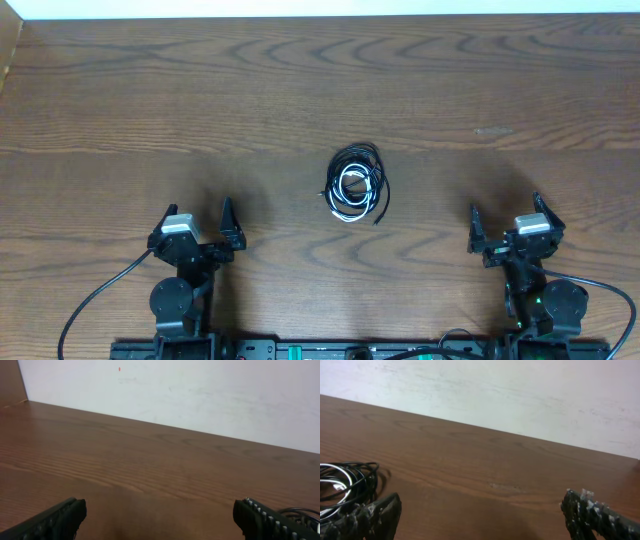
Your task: Untangle cables
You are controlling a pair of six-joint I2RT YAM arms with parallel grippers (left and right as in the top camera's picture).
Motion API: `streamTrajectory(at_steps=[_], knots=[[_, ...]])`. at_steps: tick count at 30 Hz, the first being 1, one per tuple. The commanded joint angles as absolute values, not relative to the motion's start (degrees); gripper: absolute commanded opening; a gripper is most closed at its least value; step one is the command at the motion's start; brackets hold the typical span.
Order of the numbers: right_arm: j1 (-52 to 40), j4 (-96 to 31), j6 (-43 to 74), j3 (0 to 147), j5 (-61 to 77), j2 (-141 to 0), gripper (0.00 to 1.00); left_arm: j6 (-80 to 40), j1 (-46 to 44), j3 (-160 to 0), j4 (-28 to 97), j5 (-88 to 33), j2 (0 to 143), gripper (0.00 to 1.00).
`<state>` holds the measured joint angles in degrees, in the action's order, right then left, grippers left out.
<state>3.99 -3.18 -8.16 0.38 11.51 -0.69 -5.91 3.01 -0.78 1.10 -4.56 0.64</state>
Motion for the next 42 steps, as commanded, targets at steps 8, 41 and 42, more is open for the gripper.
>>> streamTrajectory(at_steps=[8, 41, 42], knots=[[3.7, -3.5, -7.8, 0.3, 11.1, -0.4, 0.99, -5.1, 3.3, -0.3, 3.6, -5.8, 0.4, 0.99], [3.7, -3.4, -7.7, 0.3, 11.3, -0.4, 0.99, -5.2, 3.3, -0.3, 3.7, -5.6, 0.4, 0.99], [3.7, -3.4, -6.9, 0.3, 11.3, -0.4, 0.99, -5.2, 3.3, -0.3, 3.7, -5.3, 0.5, 0.99]])
